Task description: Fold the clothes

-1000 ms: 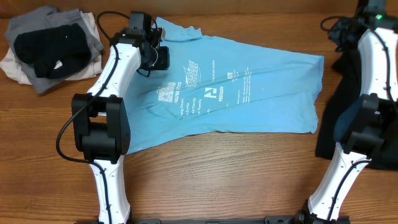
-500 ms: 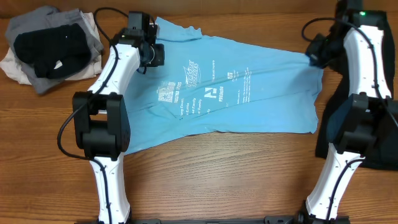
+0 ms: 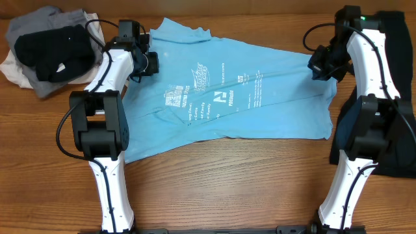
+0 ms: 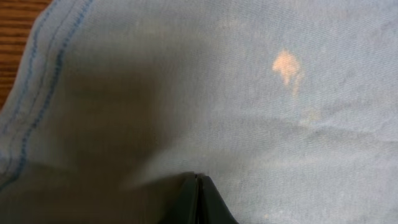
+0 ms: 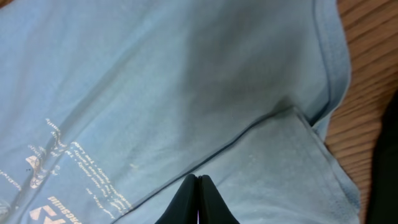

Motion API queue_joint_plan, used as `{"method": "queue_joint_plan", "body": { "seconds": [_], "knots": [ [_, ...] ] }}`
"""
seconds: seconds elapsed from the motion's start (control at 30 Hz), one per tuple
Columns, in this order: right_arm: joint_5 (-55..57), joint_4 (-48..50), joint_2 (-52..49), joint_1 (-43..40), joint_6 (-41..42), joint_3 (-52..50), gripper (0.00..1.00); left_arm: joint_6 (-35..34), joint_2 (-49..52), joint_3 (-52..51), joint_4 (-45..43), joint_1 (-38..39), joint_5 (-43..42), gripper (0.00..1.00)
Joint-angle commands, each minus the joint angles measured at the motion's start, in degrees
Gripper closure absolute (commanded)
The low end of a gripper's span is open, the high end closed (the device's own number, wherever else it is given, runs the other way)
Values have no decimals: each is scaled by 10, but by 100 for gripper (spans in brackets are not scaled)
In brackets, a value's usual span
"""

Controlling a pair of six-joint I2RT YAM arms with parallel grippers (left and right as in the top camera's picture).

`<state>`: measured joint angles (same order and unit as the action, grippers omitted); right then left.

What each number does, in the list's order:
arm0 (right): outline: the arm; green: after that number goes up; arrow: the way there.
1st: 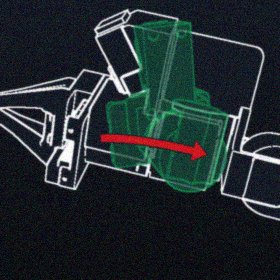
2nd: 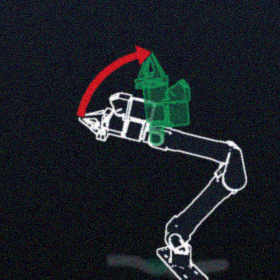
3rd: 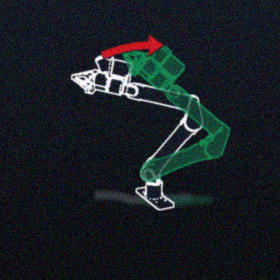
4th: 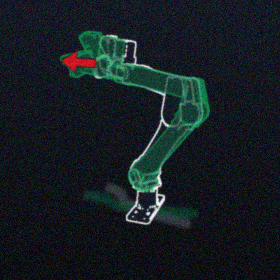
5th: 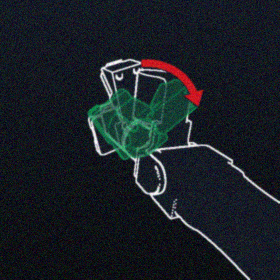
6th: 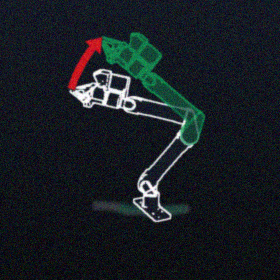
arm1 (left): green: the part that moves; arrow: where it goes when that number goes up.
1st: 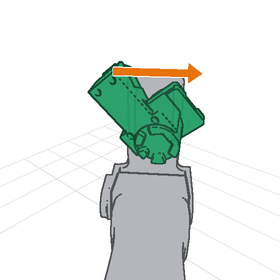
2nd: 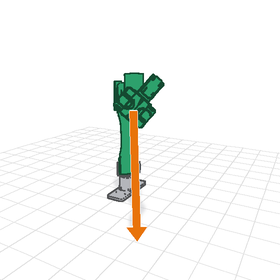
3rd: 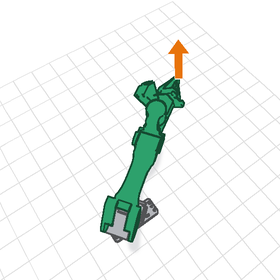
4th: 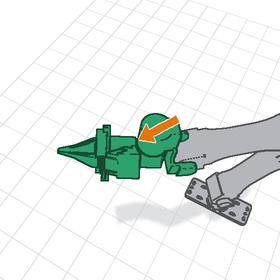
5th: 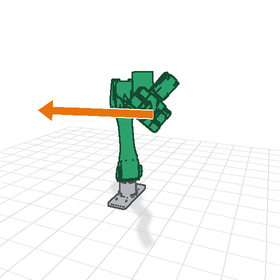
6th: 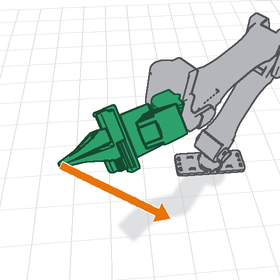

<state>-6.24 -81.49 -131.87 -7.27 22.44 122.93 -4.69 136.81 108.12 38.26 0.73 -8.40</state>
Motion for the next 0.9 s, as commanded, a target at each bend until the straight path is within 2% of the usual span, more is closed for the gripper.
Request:
{"method": "queue_joint_plan", "body": {
  "seconds": [0.0,0.23,0.6,0.67,0.73,0.77,0.87],
  "knots": [
    [-7,1,1,10,-1,-2,96,15,56,-2,2,0,-4,96],
    [-7,-8,1,10,-2,-2,96,1,79,-2,2,-9,72,96],
    [13,-89,1,16,-2,-4,96,-2,79,6,-56,-42,74,96],
    [23,-97,1,16,-2,-4,96,-2,79,14,-52,-43,73,88],
    [23,-98,1,16,-2,-4,96,-1,79,28,-38,-43,65,72],
    [23,-97,1,16,-2,-4,96,1,79,37,-28,-43,57,59],
    [23,-98,1,16,-2,-4,96,5,78,80,14,-39,50,41]
  ]
}}
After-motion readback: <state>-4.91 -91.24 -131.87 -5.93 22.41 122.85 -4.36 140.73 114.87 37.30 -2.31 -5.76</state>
